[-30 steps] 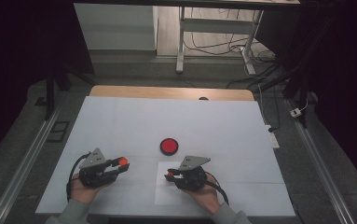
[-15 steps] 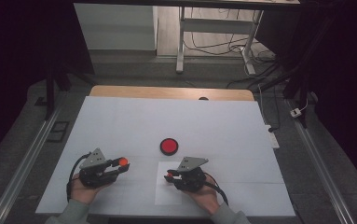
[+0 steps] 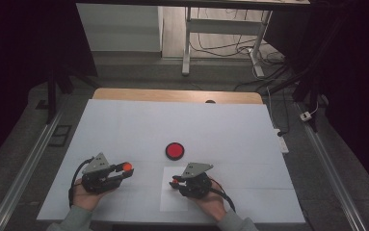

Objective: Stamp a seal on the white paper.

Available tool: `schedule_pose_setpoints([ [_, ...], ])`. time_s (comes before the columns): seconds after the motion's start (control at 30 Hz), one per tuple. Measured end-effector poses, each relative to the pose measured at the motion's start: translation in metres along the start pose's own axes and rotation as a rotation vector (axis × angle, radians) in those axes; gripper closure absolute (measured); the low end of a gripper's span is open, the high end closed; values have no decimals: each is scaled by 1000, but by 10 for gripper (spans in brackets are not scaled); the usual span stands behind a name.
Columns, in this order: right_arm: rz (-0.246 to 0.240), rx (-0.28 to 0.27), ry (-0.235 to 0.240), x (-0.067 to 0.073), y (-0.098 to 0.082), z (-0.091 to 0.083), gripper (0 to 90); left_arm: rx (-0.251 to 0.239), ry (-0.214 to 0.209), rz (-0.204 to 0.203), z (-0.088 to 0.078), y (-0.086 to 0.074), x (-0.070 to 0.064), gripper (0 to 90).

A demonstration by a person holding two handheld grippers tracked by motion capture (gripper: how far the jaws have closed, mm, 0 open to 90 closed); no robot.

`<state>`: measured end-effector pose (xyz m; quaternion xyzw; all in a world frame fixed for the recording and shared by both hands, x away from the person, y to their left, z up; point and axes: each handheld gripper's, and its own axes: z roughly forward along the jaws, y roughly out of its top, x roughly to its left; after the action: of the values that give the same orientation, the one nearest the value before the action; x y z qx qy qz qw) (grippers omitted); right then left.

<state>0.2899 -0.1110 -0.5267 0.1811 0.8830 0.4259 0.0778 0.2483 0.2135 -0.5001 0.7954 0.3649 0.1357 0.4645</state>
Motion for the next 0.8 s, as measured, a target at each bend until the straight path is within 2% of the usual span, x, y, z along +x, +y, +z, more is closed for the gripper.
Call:
schedule_pose_setpoints([
  [0.17,10,14,-1,0,-1,2,722,0,0,-2,0,0,0,651],
  [0.47,-16,21,-12,1,-2,2,725,-3,-1,-6,-1,-1,1,650],
  [0.8,2,-12,-19,3,-6,2,727,-9,-1,-13,-2,-1,2,651],
])
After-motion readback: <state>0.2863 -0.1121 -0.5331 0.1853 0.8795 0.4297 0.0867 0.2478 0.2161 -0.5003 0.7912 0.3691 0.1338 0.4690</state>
